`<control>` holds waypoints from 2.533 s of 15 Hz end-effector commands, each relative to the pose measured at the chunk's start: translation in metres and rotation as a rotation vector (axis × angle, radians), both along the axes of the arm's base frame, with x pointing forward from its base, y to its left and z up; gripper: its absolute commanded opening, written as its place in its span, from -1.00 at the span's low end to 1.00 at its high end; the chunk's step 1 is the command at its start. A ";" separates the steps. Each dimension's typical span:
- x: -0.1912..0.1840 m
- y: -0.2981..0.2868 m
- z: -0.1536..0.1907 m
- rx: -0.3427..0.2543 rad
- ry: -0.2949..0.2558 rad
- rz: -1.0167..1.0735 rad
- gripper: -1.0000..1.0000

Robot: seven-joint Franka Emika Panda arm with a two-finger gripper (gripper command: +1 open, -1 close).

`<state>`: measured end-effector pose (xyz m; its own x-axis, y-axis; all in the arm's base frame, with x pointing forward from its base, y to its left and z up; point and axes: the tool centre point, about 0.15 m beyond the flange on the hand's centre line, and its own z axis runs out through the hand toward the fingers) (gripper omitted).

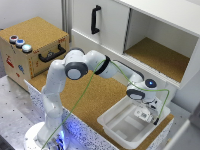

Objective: Put the purple object on the table

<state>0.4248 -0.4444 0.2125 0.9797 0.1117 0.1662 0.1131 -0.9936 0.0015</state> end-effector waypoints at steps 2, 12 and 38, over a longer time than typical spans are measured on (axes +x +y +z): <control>0.011 -0.010 -0.004 0.038 0.052 0.022 -1.00; 0.014 0.067 0.076 0.026 -0.081 -0.045 -1.00; 0.009 0.278 -0.003 -0.006 0.019 -0.152 -1.00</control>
<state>0.4312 -0.1792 0.2451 0.9913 0.0840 0.1017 0.0957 -0.9886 -0.1166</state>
